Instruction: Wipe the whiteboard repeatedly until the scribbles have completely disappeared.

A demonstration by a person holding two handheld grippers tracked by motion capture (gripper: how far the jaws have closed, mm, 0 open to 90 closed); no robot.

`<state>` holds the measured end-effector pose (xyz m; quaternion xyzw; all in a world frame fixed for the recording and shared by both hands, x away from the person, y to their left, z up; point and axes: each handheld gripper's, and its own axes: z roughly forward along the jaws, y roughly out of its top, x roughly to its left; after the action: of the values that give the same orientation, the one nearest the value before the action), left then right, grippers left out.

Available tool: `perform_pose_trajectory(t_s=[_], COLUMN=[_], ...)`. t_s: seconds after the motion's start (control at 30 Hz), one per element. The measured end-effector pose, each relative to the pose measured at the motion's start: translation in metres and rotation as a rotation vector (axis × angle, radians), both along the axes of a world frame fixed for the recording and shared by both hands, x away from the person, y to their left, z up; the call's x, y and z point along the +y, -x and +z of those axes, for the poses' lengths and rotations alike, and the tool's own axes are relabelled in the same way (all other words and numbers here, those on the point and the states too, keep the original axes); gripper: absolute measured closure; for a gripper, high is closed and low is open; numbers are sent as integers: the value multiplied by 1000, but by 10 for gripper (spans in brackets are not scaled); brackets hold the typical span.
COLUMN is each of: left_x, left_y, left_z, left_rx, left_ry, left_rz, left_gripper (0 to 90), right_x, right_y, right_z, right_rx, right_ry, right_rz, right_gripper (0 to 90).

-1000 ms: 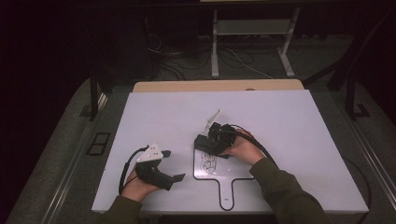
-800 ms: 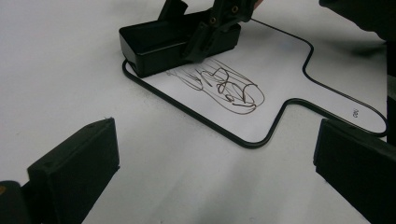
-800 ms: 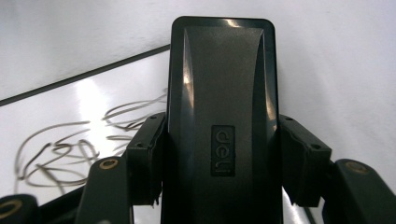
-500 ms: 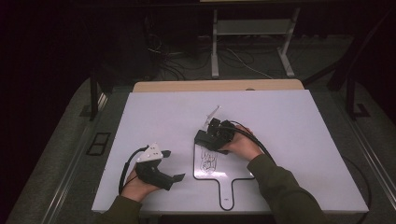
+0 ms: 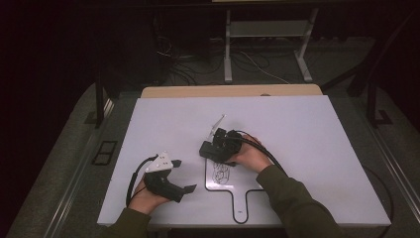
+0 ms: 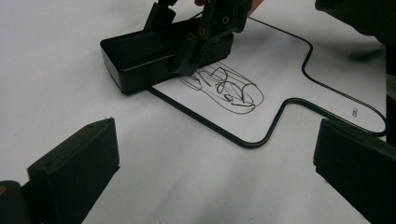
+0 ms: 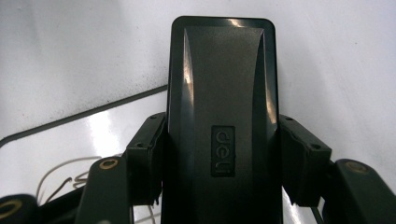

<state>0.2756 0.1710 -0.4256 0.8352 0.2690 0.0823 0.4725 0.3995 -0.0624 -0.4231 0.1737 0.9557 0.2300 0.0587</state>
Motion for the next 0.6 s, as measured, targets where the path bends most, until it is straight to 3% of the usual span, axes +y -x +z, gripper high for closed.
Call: perform_pose_trajectory(t_s=[0.33, 0.6], left_x=[1, 0], left_y=[0, 0], left_z=[0, 0], left_rx=[0, 0], left_ry=[1, -2], left_rz=[1, 2], left_gripper=[0, 0], right_x=[-5, -24], right_y=[1, -3], right_z=[1, 1], right_rx=[6, 1], right_ry=[1, 15], right_rz=[2, -36], right_gripper=[387, 387])
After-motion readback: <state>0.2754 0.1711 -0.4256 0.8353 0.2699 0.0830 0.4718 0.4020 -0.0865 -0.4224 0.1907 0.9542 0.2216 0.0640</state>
